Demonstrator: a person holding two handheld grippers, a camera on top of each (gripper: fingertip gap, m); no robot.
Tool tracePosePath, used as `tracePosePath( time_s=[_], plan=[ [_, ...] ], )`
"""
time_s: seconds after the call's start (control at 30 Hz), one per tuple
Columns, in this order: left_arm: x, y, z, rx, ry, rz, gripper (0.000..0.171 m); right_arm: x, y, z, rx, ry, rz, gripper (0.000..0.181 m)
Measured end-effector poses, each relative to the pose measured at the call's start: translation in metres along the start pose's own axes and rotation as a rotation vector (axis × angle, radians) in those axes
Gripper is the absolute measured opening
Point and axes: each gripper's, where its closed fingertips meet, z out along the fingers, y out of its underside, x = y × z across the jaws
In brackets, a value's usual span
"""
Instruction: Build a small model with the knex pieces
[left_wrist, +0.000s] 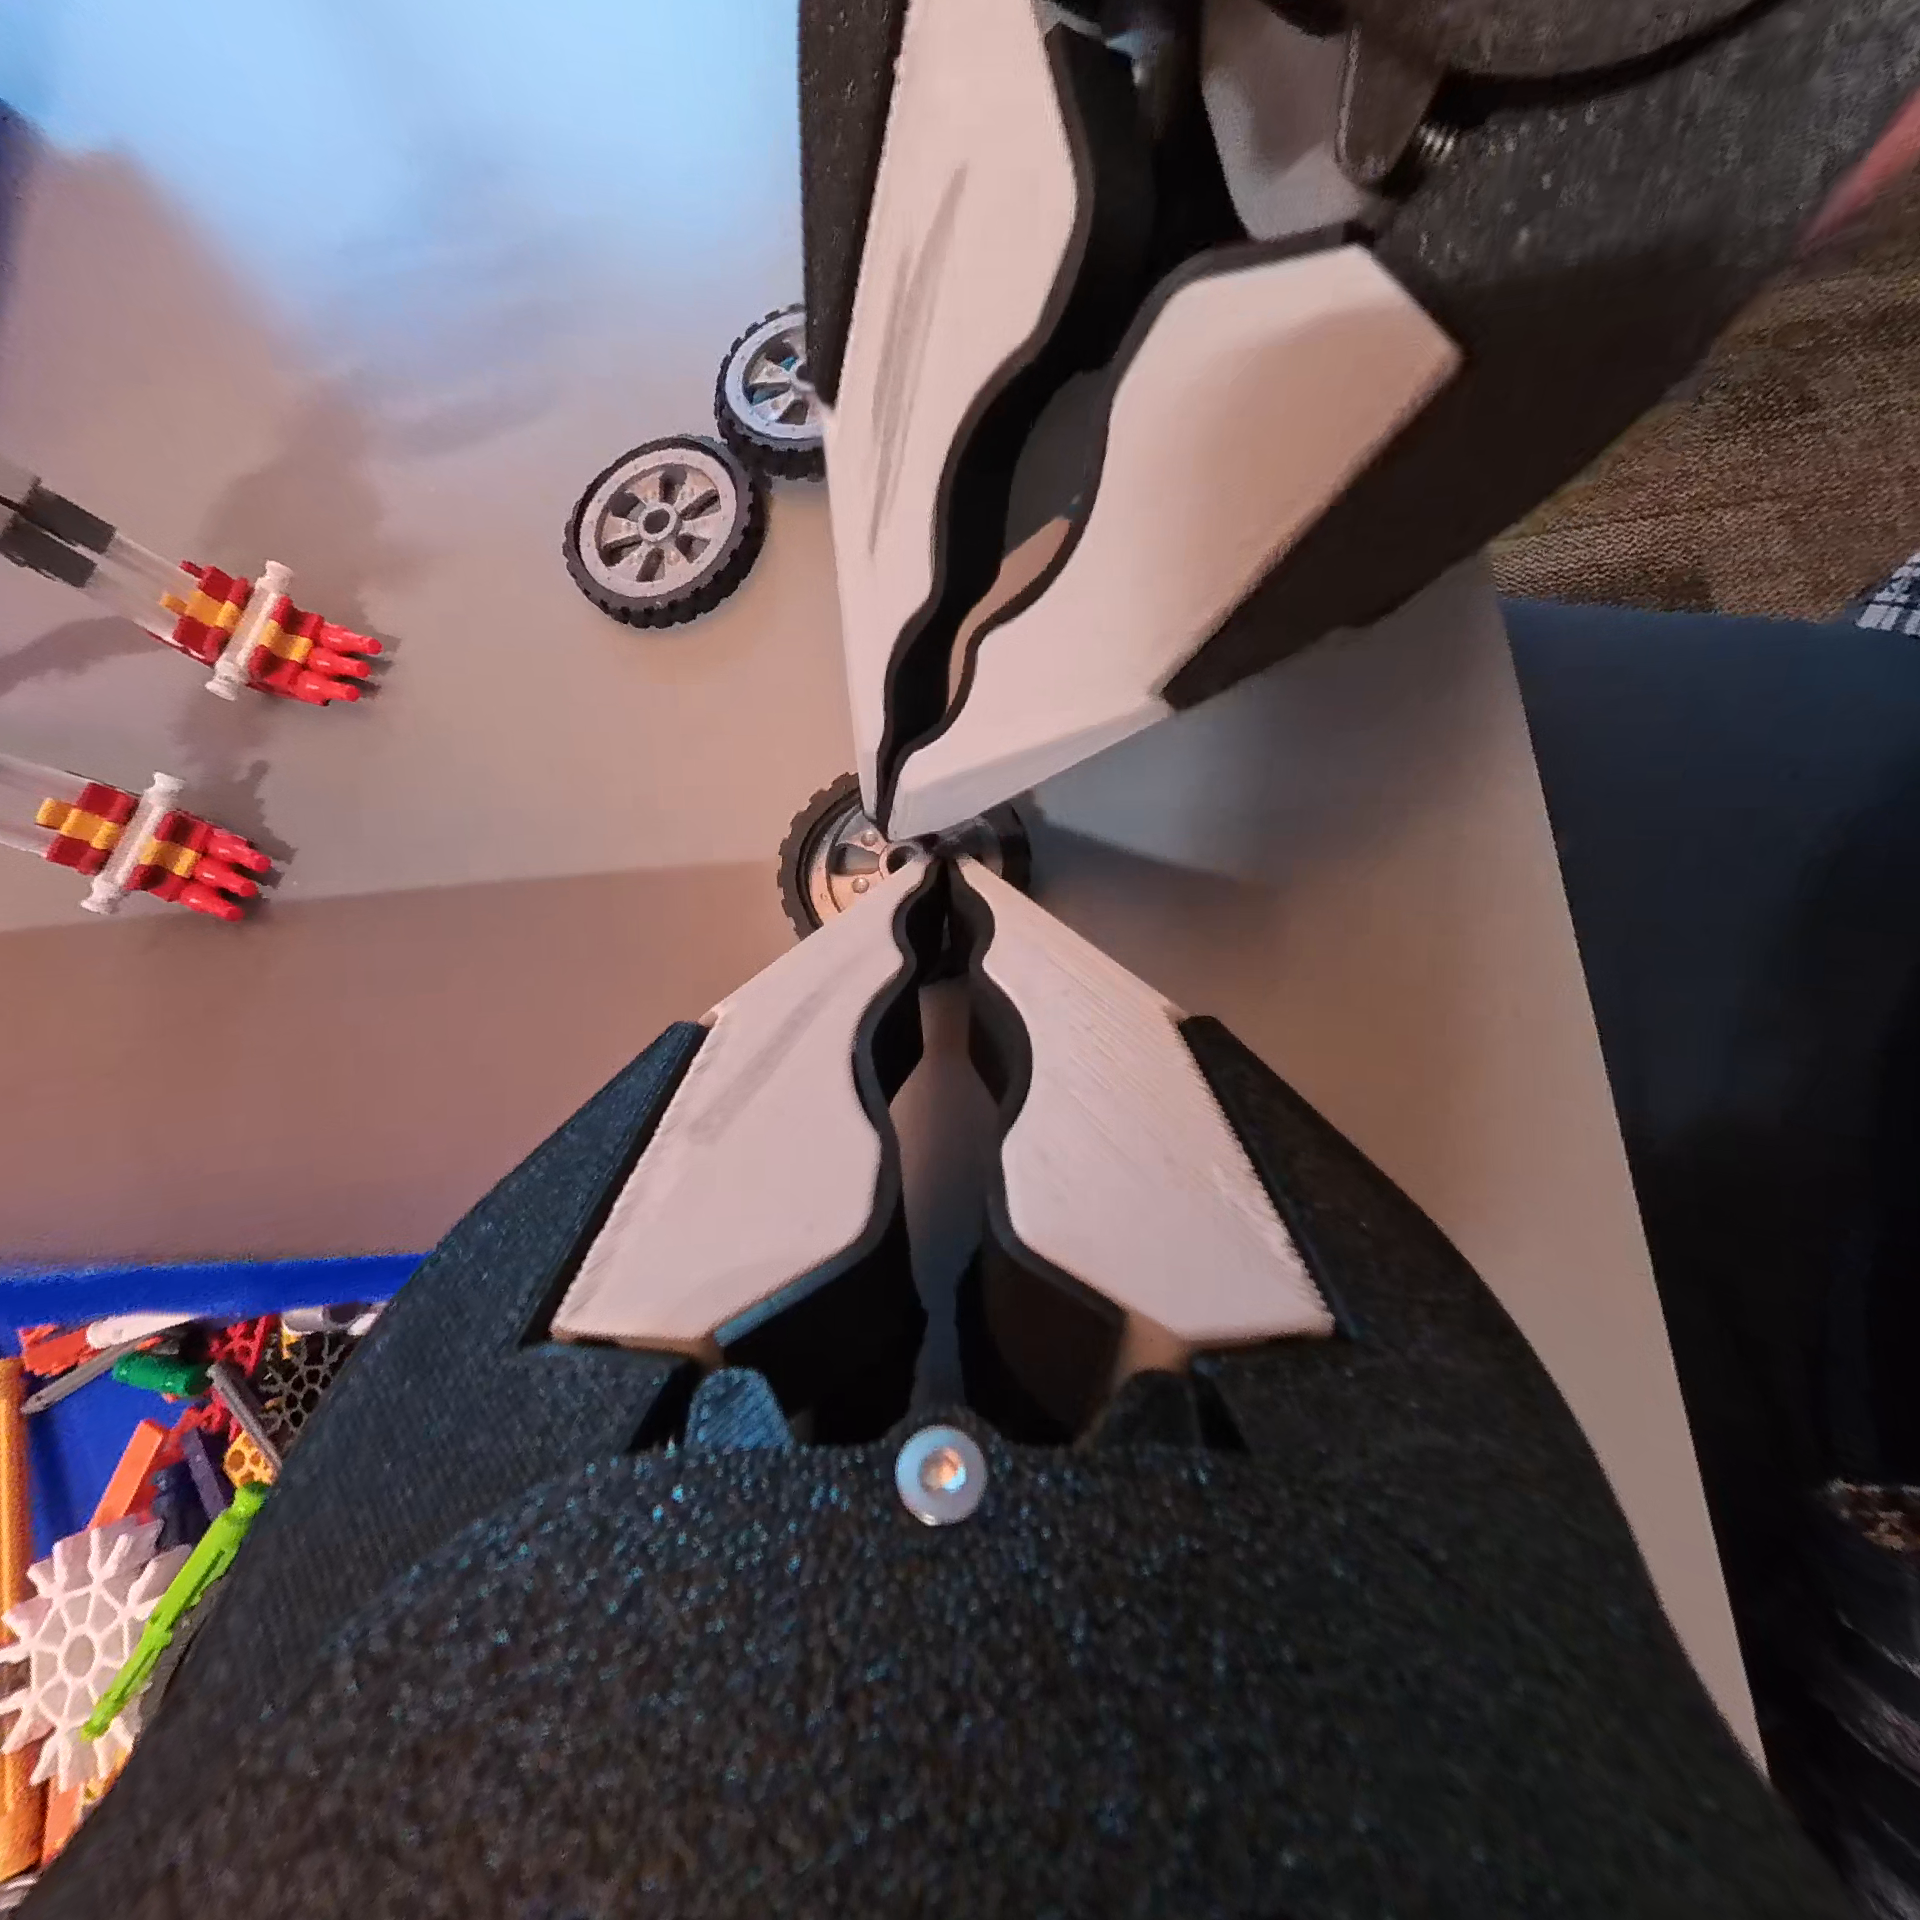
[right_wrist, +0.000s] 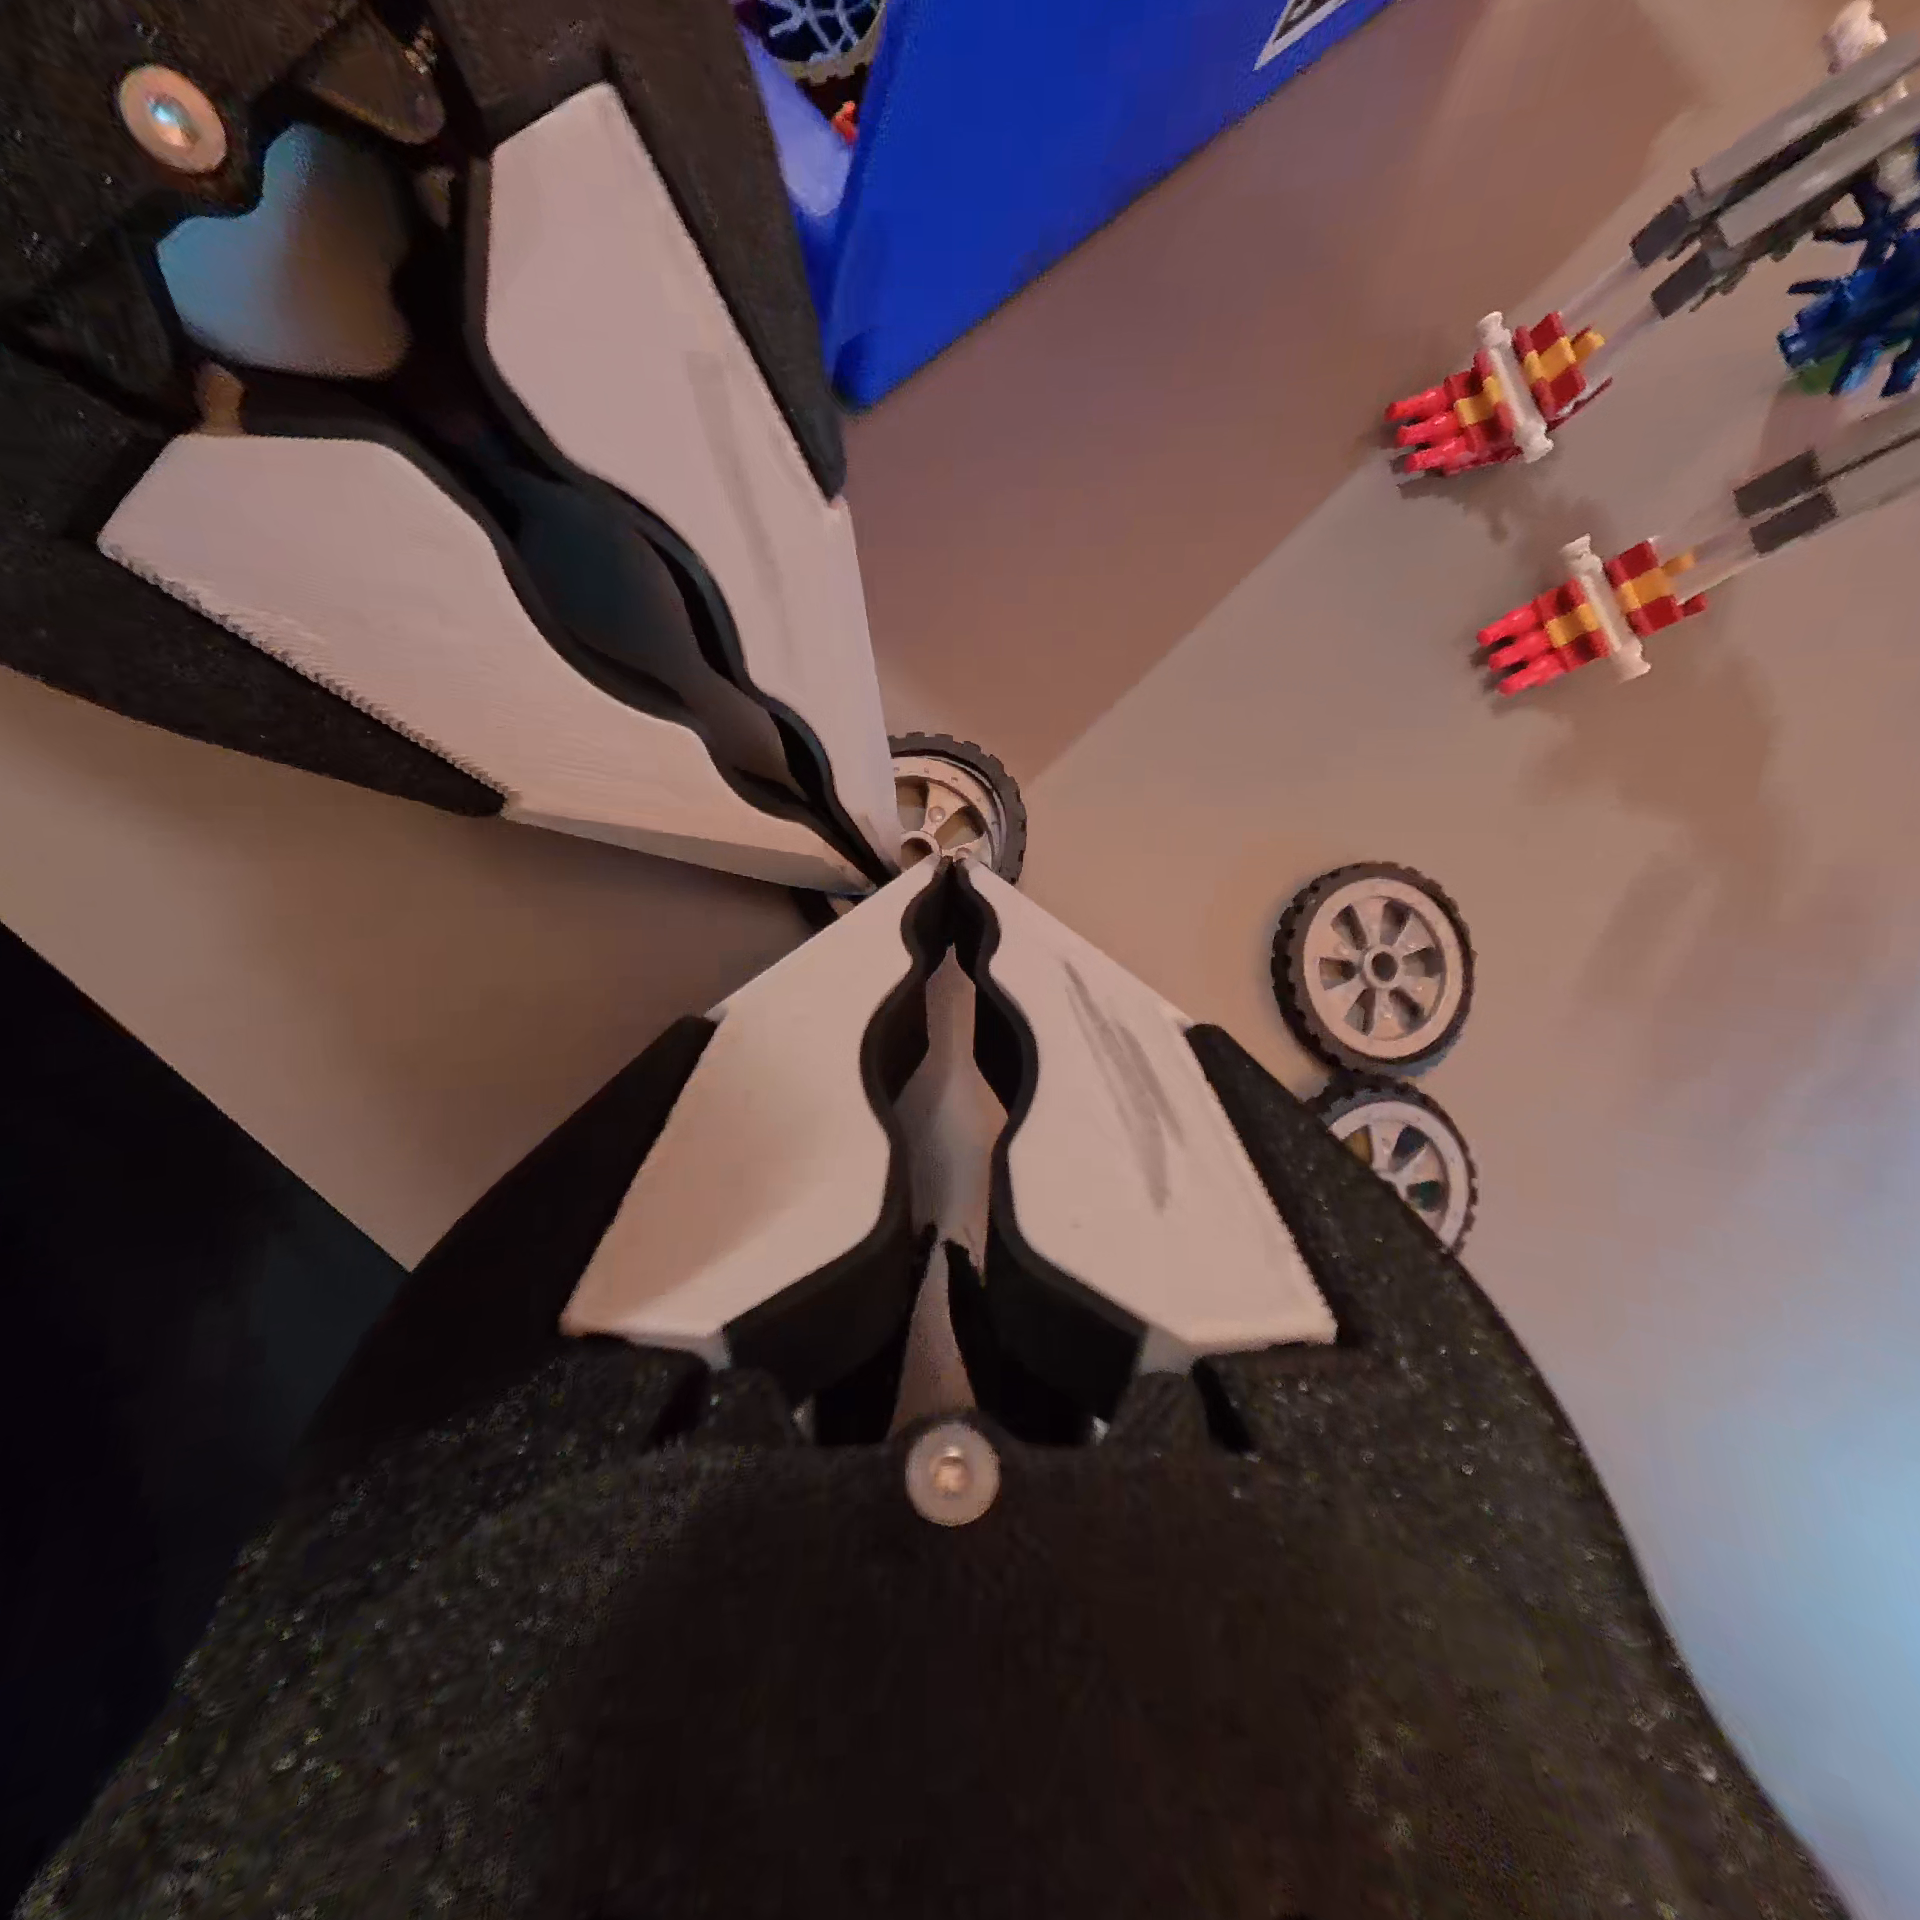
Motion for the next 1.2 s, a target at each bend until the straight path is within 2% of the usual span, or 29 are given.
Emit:
tracePosePath(
  time_s=[0.03, 0.13, 0.37, 0.67, 0.83, 1.0, 1.2],
  plan=[
    [0.0, 0.0, 0.0, -0.001, -0.005, 0.003, 0.0, 0.001, 0.001, -0.001, 0.019, -0.013, 0.024, 0.0],
    [0.0, -0.002, 0.002, -0.001, -0.005, 0.008, 0.0, 0.001, 0.005, -0.004, 0.057, -0.048, 0.072, 0.0],
    [0.002, -0.006, 0.006, -0.024, -0.01, 0.041, 0.0, 0.001, 0.012, -0.01, 0.015, -0.064, 0.042, 0.0],
    [0.005, -0.01, 0.01, -0.026, 0.0, 0.07, 0.0, -0.004, 0.022, -0.015, -0.161, -0.27, -0.062, 0.0],
    [0.007, -0.011, 0.011, -0.014, 0.009, 0.071, 0.0, -0.009, 0.025, -0.017, -0.206, -0.383, -0.094, 0.0],
    [0.008, -0.012, 0.012, -0.007, 0.011, 0.069, 0.0, -0.012, 0.026, -0.019, -0.176, -0.397, -0.145, 0.0],
    [0.013, -0.014, 0.013, 0.007, 0.036, 0.064, 0.0, -0.019, 0.027, -0.021, -0.091, -0.448, -0.125, 0.0]
  ],
)
